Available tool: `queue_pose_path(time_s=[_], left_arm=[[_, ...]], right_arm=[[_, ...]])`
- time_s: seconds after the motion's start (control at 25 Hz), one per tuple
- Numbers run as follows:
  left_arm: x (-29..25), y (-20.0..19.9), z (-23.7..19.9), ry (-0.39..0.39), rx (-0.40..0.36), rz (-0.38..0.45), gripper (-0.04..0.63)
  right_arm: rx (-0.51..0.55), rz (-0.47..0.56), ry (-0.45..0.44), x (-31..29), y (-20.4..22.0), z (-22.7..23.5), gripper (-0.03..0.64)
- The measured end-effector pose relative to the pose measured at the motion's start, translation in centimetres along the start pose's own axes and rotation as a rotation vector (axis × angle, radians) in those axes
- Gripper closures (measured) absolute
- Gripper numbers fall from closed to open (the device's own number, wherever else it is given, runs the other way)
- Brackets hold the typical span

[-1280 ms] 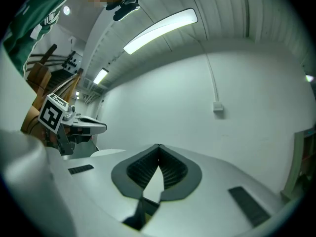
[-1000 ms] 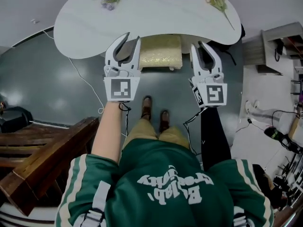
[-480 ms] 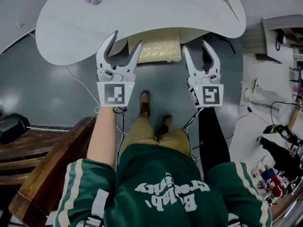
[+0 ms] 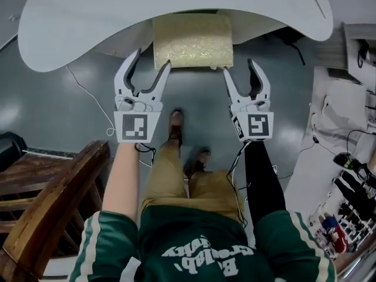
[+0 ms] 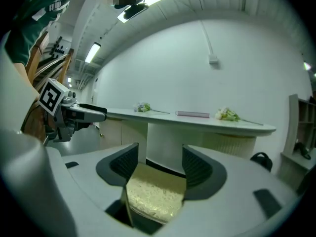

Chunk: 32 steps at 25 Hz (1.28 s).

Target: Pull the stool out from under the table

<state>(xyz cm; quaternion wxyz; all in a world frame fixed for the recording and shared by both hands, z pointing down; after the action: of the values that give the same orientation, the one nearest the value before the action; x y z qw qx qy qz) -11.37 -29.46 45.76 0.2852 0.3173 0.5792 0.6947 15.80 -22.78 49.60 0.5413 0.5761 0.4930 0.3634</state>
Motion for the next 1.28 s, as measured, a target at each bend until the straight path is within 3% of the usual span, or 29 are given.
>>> queue_pose_path(time_s=[0.08, 0.2, 0.56, 0.8, 1.04, 1.28], left_arm=[[0.7, 2.7, 0.5, -0.001, -0.041, -0.016, 0.316], [1.5, 7.5, 1.2, -0.039, -0.002, -0.052, 0.314], [3.4, 19.8, 1.5, -0.043, -0.044, -0.132, 0.293], [4.8, 27.7, 1.2, -0.028, -0.027, -0.229, 0.285], [5.6, 33.0, 1.0, -0.031, -0.056, -0.282, 0.282], [4.5, 36.4, 1.3, -0.027, -0.020, -0.226, 0.271]], right_arm=[[-0.007, -0.014, 0.009, 0.2, 2.8, 0.3, 0.337], [-0.010, -0.042, 0.014, 0.3, 7.4, 0.8, 0.347], [-0.069, -0.096, 0.022, -0.7, 20.1, 2.6, 0.284], [-0.095, -0.141, 0.048, -0.9, 27.4, 2.9, 0.278], [-0.136, -0.108, 0.073, -2.2, 32.5, 2.8, 0.272], [-0.102, -0.078, 0.116, -3.7, 35.7, 4.5, 0.272]])
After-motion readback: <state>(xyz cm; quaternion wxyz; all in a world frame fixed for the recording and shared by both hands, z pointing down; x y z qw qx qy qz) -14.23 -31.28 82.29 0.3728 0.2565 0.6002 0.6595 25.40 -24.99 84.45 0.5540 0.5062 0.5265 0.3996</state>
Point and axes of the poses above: the fingertips, and each gripper's own axes: x backward along the fingers, z to its right, y out of its underside, the point moved 9 cm from there along x, backward along the fingers, and after that the axes turned 5 degrees about z, right-handed, at the moved point
